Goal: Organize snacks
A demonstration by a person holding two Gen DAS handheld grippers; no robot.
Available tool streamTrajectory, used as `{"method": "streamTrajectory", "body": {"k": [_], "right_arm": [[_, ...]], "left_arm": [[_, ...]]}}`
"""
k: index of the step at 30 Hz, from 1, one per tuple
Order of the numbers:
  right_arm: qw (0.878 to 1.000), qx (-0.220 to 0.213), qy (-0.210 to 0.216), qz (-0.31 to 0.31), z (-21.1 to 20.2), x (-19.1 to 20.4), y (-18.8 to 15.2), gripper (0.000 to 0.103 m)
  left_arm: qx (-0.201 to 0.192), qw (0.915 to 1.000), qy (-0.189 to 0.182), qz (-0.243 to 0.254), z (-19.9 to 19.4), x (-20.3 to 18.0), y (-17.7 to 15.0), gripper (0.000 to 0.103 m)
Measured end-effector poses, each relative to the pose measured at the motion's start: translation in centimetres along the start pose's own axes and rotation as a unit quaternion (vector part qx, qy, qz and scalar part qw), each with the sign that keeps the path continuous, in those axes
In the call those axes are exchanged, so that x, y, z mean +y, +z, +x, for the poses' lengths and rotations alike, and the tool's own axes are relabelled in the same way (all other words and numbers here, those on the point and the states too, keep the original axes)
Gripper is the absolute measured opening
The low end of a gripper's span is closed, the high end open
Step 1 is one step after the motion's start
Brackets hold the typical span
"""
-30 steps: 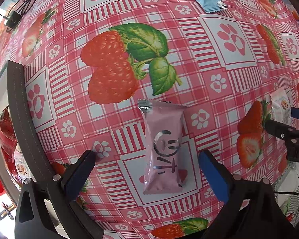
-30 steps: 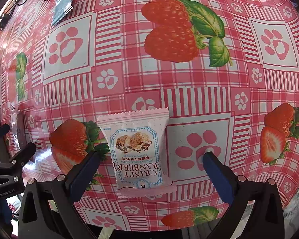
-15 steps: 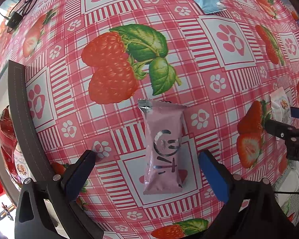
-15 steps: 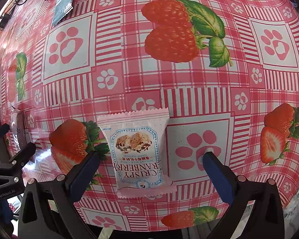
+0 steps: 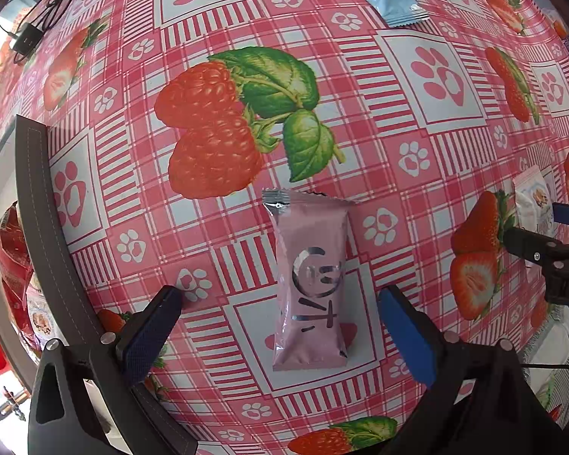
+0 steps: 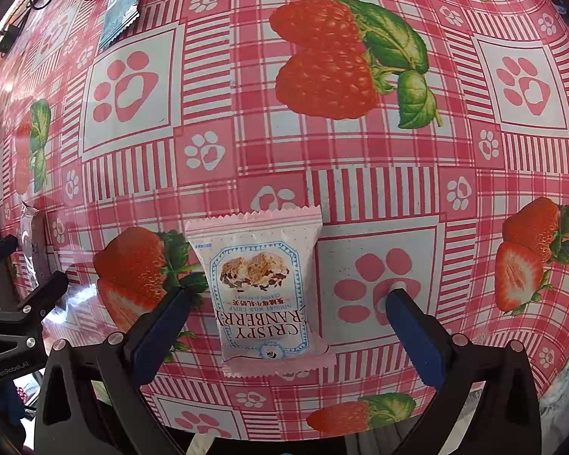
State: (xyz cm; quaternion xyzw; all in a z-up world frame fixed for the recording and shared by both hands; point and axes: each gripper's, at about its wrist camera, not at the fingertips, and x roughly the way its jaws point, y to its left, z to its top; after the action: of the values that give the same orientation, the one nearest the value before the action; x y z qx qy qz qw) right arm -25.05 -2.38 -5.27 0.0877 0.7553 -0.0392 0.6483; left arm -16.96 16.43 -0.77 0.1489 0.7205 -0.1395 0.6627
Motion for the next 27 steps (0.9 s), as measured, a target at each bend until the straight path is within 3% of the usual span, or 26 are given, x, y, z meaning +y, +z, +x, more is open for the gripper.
{"method": "streamTrajectory", "body": {"k": [27], "right_arm": [[1.000, -0.002, 0.002, 0.002, -0.04, 0.01, 0.00, 0.103]], "left_arm": [[-0.002, 1.0000, 0.000, -0.004, 0.00, 0.03, -0.07, 0.103]]}}
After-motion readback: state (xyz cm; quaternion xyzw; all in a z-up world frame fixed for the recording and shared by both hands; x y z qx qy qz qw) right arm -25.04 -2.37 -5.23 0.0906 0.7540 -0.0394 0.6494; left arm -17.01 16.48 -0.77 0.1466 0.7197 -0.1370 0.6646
